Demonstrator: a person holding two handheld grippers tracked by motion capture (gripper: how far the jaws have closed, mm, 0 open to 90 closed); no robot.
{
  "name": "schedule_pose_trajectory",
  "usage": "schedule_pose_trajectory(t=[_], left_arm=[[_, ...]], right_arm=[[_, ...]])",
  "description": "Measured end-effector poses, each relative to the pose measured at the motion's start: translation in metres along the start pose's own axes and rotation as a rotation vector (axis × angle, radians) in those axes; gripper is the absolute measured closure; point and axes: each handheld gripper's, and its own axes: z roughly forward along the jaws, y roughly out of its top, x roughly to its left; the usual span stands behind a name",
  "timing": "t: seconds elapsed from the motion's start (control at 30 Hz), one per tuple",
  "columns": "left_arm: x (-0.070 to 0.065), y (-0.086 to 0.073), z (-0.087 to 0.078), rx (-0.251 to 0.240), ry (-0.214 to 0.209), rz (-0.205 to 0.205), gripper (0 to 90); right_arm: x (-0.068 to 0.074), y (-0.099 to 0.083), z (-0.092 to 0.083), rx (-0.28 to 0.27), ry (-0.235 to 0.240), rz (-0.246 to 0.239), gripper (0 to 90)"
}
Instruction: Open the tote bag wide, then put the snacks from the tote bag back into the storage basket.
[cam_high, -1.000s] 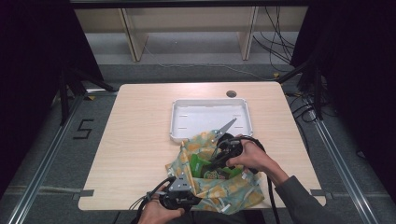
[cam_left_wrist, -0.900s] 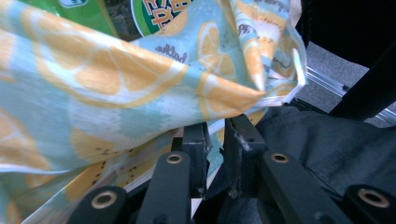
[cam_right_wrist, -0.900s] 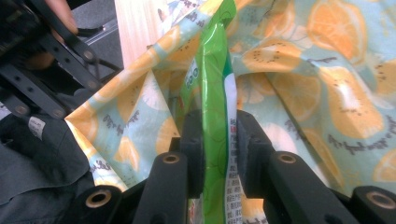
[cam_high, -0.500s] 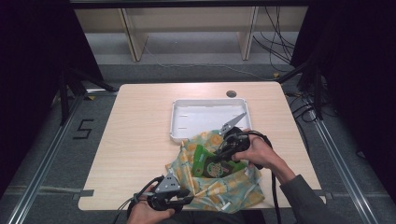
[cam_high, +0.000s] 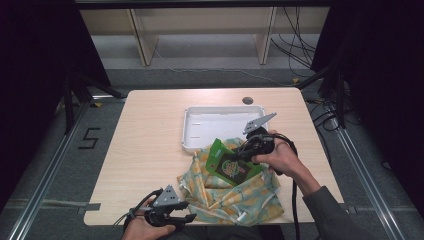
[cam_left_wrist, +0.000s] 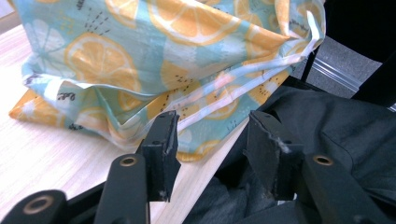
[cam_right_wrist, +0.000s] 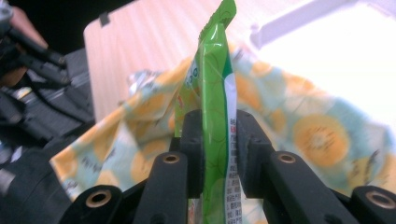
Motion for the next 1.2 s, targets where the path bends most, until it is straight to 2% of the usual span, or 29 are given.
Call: schedule_pose_trajectory(t=[0.03, 0.07, 0.1, 0.17, 0.2, 0.37, 0.47, 0.53, 0.57, 0.6, 0.77, 0.8, 0.83, 0.87, 0.9, 1.0, 1.03, 1.07, 1.13, 1.17, 1.2], left_arm=[[0.000, 0.000, 0.000, 0.000, 0.000, 0.000, 52.1], [0.002, 0.000, -0.002, 0.020, 0.002, 0.026, 51.9], [0.002, -0.001, -0.002, 0.020, 0.015, 0.009, 52.0], [0.001, -0.001, -0.002, 0.008, 0.008, -0.004, 52.0], [0.001, -0.001, -0.003, 0.003, 0.005, 0.004, 52.0], [0.006, -0.004, -0.007, 0.004, 0.022, -0.010, 50.9], [0.010, -0.006, -0.012, 0.007, 0.035, -0.015, 47.8], [0.012, -0.007, -0.014, 0.001, 0.046, -0.022, 45.2], [0.014, -0.009, -0.017, 0.002, 0.062, -0.031, 43.4], [0.016, -0.009, -0.018, 0.001, 0.068, -0.032, 42.3], [0.021, -0.013, -0.023, 0.009, 0.094, -0.048, 38.4], [0.021, -0.014, -0.024, 0.008, 0.099, -0.047, 37.8], [0.023, -0.014, -0.025, 0.004, 0.104, -0.040, 36.9], [0.023, -0.014, -0.025, 0.004, 0.104, -0.040, 36.2], [0.024, -0.015, -0.026, 0.003, 0.115, -0.062, 34.9], [0.026, -0.016, -0.026, -0.013, 0.127, -0.062, 33.5], [0.027, -0.017, -0.027, 0.000, 0.137, -0.078, 32.0], [0.027, -0.017, -0.027, 0.000, 0.137, -0.078, 32.2], [0.028, -0.017, -0.028, 0.005, 0.140, -0.051, 33.1], [0.029, -0.017, -0.030, 0.002, 0.146, -0.040, 32.3], [0.028, -0.017, -0.030, -0.011, 0.150, -0.072, 31.0]], right_arm=[[0.000, 0.000, 0.000, 0.000, 0.000, 0.000, 76.1], [0.000, 0.002, 0.000, -0.033, -0.006, 0.014, 76.2], [0.001, 0.002, 0.001, -0.061, -0.022, 0.018, 76.2], [0.000, 0.004, 0.000, -0.060, -0.023, 0.018, 76.2], [-0.001, 0.006, 0.001, -0.078, -0.020, 0.020, 76.2], [-0.002, 0.011, -0.002, -0.102, -0.034, 0.026, 76.2], [-0.003, 0.015, -0.005, -0.142, -0.014, 0.032, 76.2], [-0.004, 0.016, -0.006, -0.149, -0.017, 0.029, 76.2], [-0.006, 0.017, -0.010, -0.165, -0.032, 0.025, 76.2], [-0.005, 0.018, -0.011, -0.174, -0.030, 0.036, 76.2], [-0.011, 0.022, -0.025, -0.233, -0.037, 0.024, 76.2], [-0.011, 0.022, -0.029, -0.241, -0.053, 0.038, 76.2], [-0.010, 0.022, -0.032, -0.241, -0.056, 0.075, 76.2], [-0.010, 0.022, -0.032, -0.241, -0.056, 0.075, 76.2], [-0.015, 0.022, -0.037, -0.269, -0.053, 0.074, 76.2], [-0.017, 0.021, -0.042, -0.277, -0.058, 0.080, 76.2], [-0.018, 0.020, -0.045, -0.291, -0.063, 0.097, 76.2], [-0.018, 0.020, -0.045, -0.291, -0.063, 0.097, 76.2], [-0.021, 0.019, -0.048, -0.295, -0.081, 0.093, 76.2], [-0.023, 0.019, -0.052, -0.295, -0.074, 0.120, 76.2], [-0.026, 0.018, -0.052, -0.307, -0.086, 0.101, 76.3]])
